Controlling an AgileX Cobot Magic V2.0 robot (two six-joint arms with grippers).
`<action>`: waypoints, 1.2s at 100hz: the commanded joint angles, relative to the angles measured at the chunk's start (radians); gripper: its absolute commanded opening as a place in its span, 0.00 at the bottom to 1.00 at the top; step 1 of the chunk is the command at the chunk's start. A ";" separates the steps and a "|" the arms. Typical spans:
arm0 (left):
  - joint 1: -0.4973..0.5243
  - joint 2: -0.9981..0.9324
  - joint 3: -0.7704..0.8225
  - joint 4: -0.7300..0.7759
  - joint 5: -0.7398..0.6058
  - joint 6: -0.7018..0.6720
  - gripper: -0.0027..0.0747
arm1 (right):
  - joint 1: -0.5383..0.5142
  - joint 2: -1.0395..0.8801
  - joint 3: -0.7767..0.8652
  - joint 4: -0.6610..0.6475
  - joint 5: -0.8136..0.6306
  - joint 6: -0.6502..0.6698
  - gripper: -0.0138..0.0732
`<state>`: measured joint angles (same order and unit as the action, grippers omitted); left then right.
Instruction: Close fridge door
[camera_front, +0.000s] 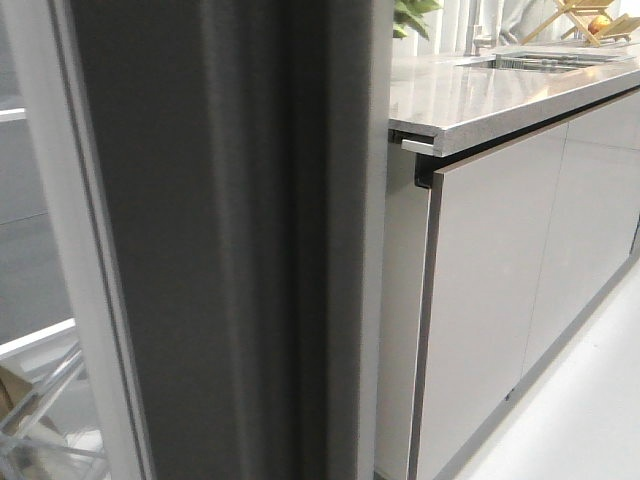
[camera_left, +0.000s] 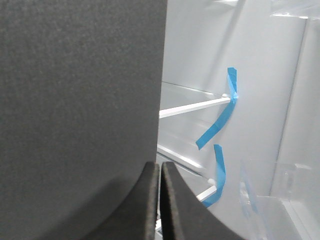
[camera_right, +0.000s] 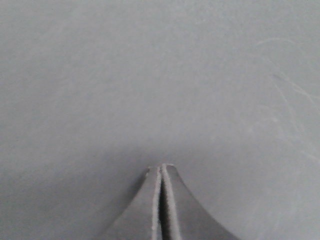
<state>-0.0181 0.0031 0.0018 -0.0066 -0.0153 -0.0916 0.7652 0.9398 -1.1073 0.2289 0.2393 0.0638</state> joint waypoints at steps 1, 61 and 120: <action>-0.005 0.019 0.028 -0.002 -0.077 -0.004 0.01 | 0.001 0.024 -0.055 0.002 -0.082 -0.011 0.07; -0.005 0.019 0.028 -0.002 -0.077 -0.004 0.01 | 0.011 0.221 -0.207 0.000 -0.108 -0.011 0.07; -0.005 0.019 0.028 -0.002 -0.077 -0.004 0.01 | 0.013 0.414 -0.370 0.000 -0.125 -0.011 0.07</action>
<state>-0.0181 0.0031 0.0018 -0.0066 -0.0153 -0.0916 0.7740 1.3563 -1.4191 0.2289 0.2045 0.0638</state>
